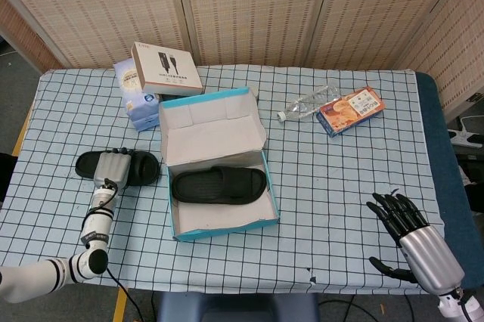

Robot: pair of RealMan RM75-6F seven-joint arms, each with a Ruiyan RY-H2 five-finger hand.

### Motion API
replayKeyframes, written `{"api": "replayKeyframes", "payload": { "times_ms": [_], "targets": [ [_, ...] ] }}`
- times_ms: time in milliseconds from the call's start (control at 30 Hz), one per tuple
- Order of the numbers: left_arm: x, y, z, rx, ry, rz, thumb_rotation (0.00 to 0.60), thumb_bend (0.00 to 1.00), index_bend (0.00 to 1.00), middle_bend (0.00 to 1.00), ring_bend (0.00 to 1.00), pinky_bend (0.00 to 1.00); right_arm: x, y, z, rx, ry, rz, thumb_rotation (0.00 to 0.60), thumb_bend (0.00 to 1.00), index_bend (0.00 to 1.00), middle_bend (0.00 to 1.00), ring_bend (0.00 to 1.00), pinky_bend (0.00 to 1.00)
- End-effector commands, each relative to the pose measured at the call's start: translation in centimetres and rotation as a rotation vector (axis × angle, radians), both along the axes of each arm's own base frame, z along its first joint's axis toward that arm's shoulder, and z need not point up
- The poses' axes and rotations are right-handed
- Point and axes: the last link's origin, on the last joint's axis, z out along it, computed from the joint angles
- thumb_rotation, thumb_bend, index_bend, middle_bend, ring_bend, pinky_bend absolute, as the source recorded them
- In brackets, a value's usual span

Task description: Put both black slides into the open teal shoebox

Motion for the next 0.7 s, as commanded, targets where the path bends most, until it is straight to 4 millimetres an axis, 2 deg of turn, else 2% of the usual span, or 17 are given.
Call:
{"api": "replayKeyframes", "payload": {
  "times_ms": [33,467,700],
  "targets": [
    [-0.1,-0.2,1.1,0.030,-0.010,-0.013,0.600,0.40,0.50,0.66,0.60,0.39,0.0,0.0,-0.1,0.005,0.002,-0.002,0.526,0.14,0.00,0.00,0.00,0.00],
    [1.6,-1.2,5.8,0.128,-0.029,-0.102,0.600,0.40,0.53,0.69,0.62,0.41,-0.3,-0.4,-0.9,0.033,0.006,-0.013,0.528,0.14,0.00,0.00,0.00,0.00],
    [4.4,-2.0,9.2,0.209,-0.022,-0.176,0.600,0.40,0.55,0.72,0.64,0.43,-0.5,-0.8,-1.8,0.057,0.006,-0.020,0.528,0.14,0.00,0.00,0.00,0.00]
  ]
}}
